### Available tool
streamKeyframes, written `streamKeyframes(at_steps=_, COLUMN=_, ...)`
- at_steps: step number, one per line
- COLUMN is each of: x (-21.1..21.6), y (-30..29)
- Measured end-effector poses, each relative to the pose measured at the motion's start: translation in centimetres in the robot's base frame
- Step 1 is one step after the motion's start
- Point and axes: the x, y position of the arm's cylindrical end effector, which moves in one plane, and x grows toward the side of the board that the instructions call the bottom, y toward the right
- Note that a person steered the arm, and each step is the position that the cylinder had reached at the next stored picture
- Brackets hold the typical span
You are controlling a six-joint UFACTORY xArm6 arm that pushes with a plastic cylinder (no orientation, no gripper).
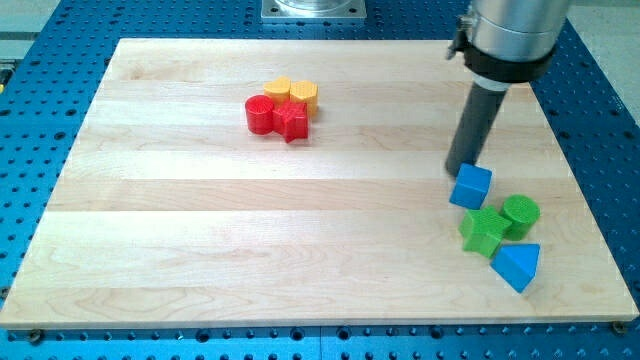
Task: Move the red and yellow blocks to the top center
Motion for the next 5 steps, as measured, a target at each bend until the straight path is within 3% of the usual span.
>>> streamKeyframes(at_steps=2, x=0.9, y=-2.0)
streamKeyframes(at_steps=4, x=-3.8, y=-21.3)
streamKeyframes(at_steps=5, x=-4.7, y=-25.8)
